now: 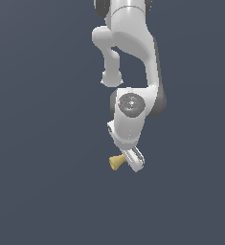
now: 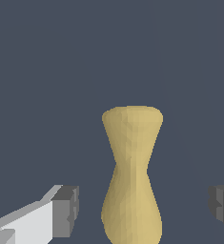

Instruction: Pick up the object and move it to a goal position.

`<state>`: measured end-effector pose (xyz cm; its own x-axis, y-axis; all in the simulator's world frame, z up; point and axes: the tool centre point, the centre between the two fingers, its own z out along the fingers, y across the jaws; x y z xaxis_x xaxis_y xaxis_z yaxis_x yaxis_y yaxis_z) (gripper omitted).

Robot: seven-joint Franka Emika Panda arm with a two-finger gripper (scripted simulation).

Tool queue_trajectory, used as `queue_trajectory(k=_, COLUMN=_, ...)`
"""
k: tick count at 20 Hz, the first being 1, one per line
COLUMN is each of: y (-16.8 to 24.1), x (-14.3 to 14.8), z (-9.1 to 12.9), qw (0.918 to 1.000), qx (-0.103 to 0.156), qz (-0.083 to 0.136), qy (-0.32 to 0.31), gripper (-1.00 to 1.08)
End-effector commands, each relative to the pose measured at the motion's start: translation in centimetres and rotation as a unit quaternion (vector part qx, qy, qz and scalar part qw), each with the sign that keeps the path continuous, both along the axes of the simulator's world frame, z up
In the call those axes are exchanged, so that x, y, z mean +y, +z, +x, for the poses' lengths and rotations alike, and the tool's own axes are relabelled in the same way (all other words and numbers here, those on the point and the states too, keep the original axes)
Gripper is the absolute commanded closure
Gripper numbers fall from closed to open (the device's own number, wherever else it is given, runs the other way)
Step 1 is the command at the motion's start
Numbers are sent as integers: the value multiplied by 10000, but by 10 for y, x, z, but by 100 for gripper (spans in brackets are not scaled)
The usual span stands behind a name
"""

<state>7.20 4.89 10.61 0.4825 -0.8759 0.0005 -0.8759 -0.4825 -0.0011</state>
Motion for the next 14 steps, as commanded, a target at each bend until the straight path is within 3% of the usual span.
queue_trajectory(k=1, y=-8, x=0, z=0, qw=10000, qx=6, qz=-1, qy=-3, gripper=-92)
queue_trajectory(k=8, y=-43, x=0, z=-2, qw=10000, qx=6, qz=-1, qy=-23, gripper=-92)
queue_trajectory(k=14, y=-47, x=0, z=0, qw=10000, qx=6, qz=-1, qy=-23, gripper=-92)
